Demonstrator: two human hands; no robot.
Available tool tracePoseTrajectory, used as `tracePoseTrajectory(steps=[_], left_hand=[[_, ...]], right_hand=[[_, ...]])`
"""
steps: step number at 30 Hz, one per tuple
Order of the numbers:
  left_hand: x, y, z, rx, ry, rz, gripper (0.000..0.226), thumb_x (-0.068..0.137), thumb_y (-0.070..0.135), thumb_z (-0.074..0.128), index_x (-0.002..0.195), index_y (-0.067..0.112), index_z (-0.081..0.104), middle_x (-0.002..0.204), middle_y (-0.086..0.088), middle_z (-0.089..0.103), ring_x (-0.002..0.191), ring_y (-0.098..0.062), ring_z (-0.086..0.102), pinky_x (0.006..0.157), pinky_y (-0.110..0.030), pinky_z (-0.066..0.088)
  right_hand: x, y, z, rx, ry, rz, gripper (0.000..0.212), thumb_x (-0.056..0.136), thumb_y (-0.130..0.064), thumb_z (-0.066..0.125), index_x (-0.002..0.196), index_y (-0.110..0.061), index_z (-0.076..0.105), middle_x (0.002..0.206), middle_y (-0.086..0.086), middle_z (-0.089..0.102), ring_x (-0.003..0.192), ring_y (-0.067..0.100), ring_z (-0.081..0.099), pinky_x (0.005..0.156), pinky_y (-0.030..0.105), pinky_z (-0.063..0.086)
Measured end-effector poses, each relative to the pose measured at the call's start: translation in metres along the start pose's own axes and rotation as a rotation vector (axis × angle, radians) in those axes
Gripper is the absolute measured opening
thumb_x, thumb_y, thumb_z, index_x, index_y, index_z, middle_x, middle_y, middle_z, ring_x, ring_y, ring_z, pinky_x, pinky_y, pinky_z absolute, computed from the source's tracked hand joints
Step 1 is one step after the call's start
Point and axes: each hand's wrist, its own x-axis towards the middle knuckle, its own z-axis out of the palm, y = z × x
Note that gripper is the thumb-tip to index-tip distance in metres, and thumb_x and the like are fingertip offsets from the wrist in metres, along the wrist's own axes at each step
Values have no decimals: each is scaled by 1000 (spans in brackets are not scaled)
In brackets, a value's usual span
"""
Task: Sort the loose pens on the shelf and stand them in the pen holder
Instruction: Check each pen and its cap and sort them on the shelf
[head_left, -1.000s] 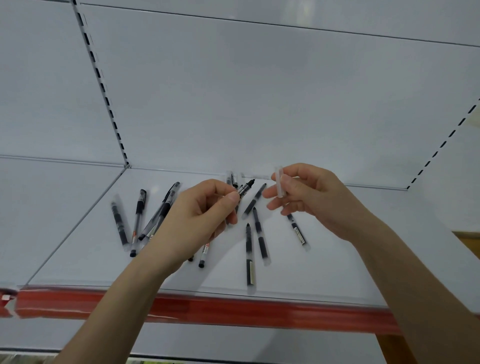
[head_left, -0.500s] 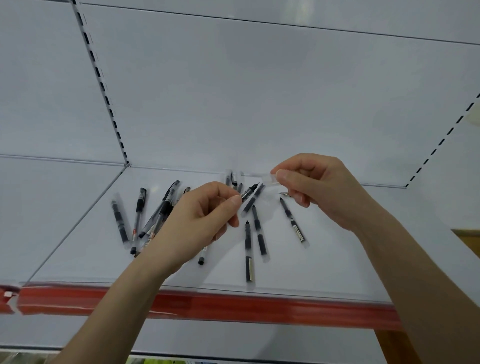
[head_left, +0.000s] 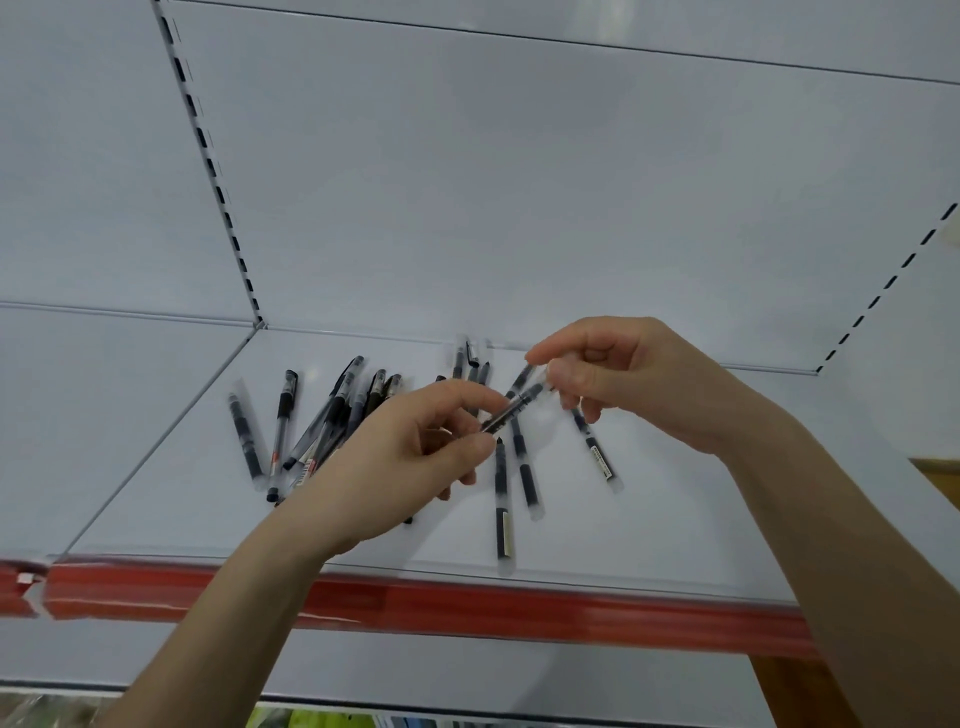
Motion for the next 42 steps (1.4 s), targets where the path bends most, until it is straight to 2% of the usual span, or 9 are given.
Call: tracePoseTrajectory(steps=[6,13,18,24,28,31,34,36,42], left_hand=[[7,-1,10,-69,175,45,29,90,9,53,95,37,58,61,9,66,44,-5,46,45,-14,38],[12,-2,22,56,323,96,38,89,7,54,86,45,54,60,9,64,52,1,52,55,-15,42],[15,-10,24,18,351,69,28,88,7,54,99,32,63,53,14,63,46,-6,42,51,-22,39],[21,-17,24,-4,340,25,26,89,9,55,91,35,59,62,9,64,44,-3,52,49,-16,42],[25,-31,15,308,449,-8,18,86,10,56,98,19,66,78,1,61,68,-15,56,63,-22,46],[24,-45,2,631,540,-82,22,87,16,53,107,13,62,86,-2,61,76,-18,52,63,-27,40],[23,-54,-8,840,545,-167,21,88,18,49,107,10,54,87,-9,60,78,-27,52,62,-33,40],[23,-57,-12,912,501,-219,22,88,19,48,107,9,52,89,-10,59,79,-29,53,61,-32,37],[22,-59,-10,910,493,-199,33,88,35,54,107,8,57,99,-13,56,87,-31,53,68,-32,37]], right_hand=[[8,7,22,159,318,-78,9,87,-9,58,93,-15,60,61,-4,66,59,5,64,57,17,51],[15,19,47,116,501,-119,13,93,-8,49,101,-9,60,64,2,61,55,7,60,56,15,49],[17,20,50,92,509,-143,12,93,-8,50,101,-11,59,65,1,61,55,6,59,57,14,49],[20,27,44,77,465,-127,21,94,-10,49,112,-9,59,72,1,64,61,6,64,58,16,51],[28,41,27,52,419,-37,23,94,-10,48,114,-16,57,82,-4,65,66,0,65,62,14,52],[34,65,10,-173,415,15,18,90,-8,55,105,-5,65,88,1,67,79,10,64,78,18,50],[40,83,2,-376,389,35,16,88,-6,56,97,-2,68,95,8,69,84,14,59,73,6,41],[46,90,1,-456,351,44,16,89,-6,54,95,0,68,96,11,69,86,18,60,70,11,39],[71,101,1,-602,252,122,21,91,-9,49,100,-2,66,106,10,67,101,24,59,86,28,41]])
